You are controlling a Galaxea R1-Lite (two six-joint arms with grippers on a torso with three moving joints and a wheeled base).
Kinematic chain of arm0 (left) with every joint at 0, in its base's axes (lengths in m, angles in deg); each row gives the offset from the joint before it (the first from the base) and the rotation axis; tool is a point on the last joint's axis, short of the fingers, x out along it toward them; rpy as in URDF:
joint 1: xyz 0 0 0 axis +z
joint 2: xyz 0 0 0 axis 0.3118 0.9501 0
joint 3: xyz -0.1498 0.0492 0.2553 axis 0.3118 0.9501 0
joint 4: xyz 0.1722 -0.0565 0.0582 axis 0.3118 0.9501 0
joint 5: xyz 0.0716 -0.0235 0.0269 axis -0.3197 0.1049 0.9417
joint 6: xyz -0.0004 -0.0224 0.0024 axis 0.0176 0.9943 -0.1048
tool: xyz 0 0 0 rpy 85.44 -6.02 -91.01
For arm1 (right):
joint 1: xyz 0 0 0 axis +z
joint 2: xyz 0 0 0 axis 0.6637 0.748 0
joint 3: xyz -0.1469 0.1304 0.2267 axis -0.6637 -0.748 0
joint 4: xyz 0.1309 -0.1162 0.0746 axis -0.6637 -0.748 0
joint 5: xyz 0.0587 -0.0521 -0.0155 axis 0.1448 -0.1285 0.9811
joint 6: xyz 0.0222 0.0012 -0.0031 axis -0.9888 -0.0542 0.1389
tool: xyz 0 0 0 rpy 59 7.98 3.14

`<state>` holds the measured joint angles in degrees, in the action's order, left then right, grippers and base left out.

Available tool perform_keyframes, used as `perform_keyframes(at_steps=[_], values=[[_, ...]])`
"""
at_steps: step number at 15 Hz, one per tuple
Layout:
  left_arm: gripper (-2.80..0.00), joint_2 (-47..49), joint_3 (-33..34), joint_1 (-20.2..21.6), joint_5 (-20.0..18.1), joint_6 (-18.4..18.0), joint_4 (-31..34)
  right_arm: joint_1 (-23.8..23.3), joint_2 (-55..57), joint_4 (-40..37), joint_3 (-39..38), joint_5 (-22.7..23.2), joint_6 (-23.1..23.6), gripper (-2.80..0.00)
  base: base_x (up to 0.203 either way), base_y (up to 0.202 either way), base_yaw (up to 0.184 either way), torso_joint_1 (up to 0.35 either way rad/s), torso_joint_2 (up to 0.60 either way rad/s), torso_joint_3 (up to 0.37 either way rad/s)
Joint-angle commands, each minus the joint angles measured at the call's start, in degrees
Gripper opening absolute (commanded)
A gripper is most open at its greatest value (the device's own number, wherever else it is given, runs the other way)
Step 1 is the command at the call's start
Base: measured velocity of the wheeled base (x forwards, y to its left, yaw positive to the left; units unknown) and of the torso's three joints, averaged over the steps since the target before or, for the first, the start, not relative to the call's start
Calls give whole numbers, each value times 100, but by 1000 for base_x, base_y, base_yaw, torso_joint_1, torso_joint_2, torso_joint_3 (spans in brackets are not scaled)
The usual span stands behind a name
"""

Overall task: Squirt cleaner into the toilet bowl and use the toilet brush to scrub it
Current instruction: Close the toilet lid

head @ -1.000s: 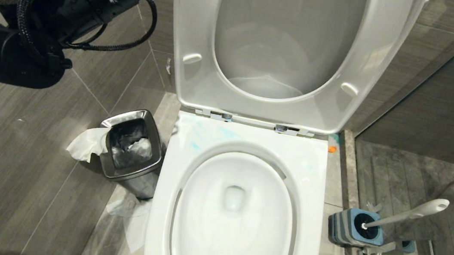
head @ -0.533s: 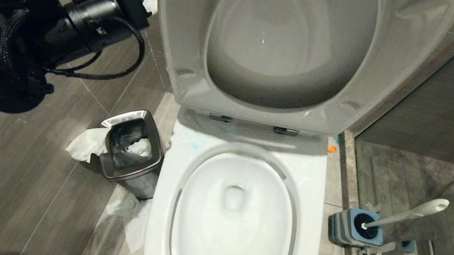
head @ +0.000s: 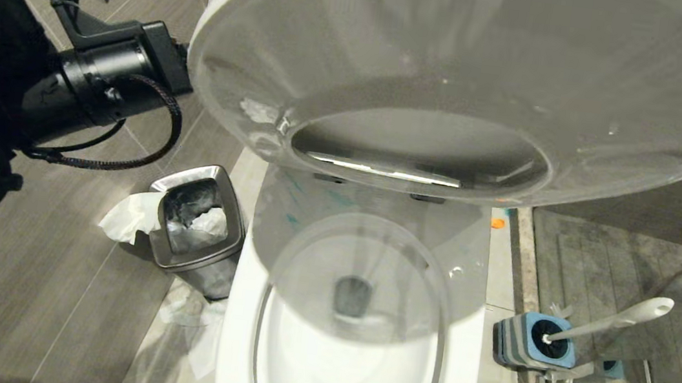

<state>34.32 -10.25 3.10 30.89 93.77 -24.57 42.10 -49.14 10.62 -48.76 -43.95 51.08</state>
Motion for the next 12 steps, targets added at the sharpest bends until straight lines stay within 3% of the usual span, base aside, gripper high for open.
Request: perform_keyframes(at_steps=[1, 4, 8, 10, 12], values=[[-280, -272, 22, 56, -8, 108, -23, 1, 5, 0, 3, 4, 1, -280, 0, 0, 0, 0, 0, 0], [-280, -654, 167, 68, -40, 524, 0, 3, 5, 0, 4, 4, 1, -280, 0, 0, 0, 0, 0, 0], [-280, -1160, 219, 72, -46, 612, 191, 1, 5, 0, -5, 4, 1, -280, 0, 0, 0, 0, 0, 0], [-280, -1611, -192, 68, -45, 556, 1402, 1, 5, 0, 1, 4, 1, -280, 0, 0, 0, 0, 0, 0], [-280, -1894, -797, 103, -6, 218, 2940, 1, 5, 0, 2, 4, 1, -280, 0, 0, 0, 0, 0, 0]])
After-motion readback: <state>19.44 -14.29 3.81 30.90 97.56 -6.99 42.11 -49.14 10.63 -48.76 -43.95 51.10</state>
